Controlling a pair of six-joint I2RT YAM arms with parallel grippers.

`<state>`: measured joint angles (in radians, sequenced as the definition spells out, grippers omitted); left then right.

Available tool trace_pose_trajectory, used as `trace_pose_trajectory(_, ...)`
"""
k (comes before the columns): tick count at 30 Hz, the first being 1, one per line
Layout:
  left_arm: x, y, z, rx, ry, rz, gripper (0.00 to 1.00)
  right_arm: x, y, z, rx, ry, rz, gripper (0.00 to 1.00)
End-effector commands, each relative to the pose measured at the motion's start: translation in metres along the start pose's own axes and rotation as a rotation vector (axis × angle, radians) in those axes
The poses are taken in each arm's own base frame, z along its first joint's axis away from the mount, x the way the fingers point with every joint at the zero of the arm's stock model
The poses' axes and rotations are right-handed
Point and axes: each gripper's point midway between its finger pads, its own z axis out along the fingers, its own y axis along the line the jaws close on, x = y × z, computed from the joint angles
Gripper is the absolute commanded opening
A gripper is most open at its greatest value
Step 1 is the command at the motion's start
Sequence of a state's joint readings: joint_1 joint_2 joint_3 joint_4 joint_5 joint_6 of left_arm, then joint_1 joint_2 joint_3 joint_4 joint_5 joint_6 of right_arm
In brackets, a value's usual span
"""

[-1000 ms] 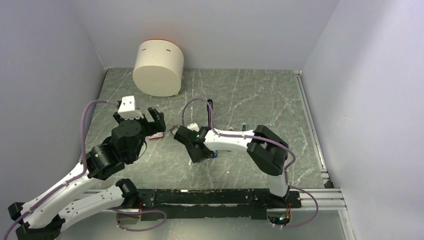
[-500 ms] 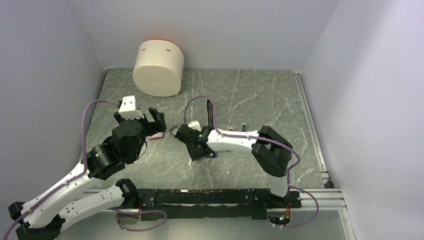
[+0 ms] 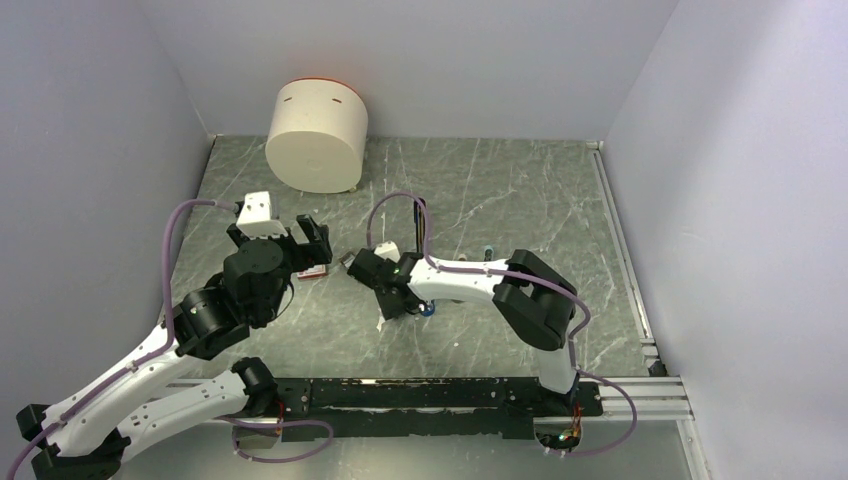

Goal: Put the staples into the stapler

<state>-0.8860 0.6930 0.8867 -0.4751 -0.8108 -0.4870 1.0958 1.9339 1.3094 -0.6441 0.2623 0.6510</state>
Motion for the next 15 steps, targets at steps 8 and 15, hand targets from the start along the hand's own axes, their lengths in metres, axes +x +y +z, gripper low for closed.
trace_pose_trajectory(8,-0.006,-0.002,0.001,0.003,-0.022,-0.027,0.97,-0.004,-0.003,0.008,0.028,-0.003,0.035,0.33)
trace_pose_trajectory(15,-0.007,-0.001,0.001,0.002,-0.022,-0.026,0.97,-0.002,-0.009,0.012,0.041,0.002,0.054,0.32)
